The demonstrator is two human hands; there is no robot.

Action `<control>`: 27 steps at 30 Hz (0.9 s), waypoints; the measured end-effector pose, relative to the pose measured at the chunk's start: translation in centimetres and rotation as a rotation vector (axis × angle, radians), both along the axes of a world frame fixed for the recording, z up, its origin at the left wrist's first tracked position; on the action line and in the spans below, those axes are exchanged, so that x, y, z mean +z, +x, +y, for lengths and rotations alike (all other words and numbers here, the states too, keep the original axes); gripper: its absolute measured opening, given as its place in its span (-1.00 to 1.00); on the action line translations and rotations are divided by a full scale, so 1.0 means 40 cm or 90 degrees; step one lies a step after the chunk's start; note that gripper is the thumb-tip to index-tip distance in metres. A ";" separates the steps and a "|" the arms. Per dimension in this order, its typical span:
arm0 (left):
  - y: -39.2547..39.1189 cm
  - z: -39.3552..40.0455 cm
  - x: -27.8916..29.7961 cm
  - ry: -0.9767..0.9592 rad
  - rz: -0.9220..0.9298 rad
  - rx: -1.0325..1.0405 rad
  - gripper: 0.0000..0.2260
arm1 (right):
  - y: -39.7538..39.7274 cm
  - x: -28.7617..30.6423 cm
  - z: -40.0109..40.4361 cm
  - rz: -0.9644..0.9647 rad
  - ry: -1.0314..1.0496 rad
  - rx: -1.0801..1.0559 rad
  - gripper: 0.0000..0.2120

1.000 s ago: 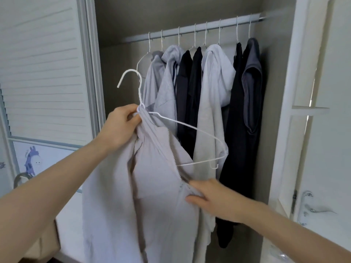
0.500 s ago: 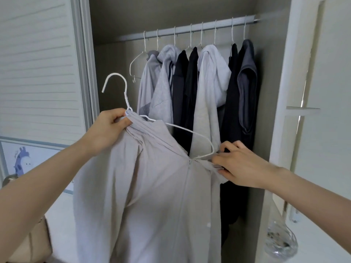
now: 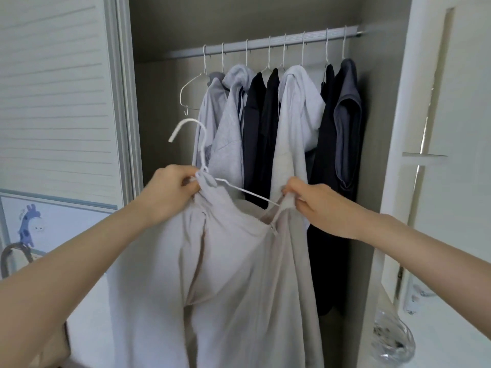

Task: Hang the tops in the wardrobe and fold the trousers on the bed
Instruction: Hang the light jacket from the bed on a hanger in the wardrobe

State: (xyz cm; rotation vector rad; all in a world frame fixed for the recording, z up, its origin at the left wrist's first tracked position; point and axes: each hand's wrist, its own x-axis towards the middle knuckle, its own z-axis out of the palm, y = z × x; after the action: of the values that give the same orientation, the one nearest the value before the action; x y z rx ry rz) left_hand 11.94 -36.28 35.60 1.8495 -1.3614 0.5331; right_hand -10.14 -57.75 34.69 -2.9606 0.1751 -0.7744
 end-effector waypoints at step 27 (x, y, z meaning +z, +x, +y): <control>-0.024 -0.015 -0.004 -0.083 0.169 -0.120 -0.74 | 0.027 0.045 -0.030 -0.086 0.111 -0.130 -0.90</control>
State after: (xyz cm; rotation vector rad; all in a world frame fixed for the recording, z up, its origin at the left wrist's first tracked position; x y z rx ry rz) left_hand 10.98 -36.90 35.43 1.6029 -1.2723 0.2622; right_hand -9.05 -58.95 36.50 -2.7443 0.5137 -0.9271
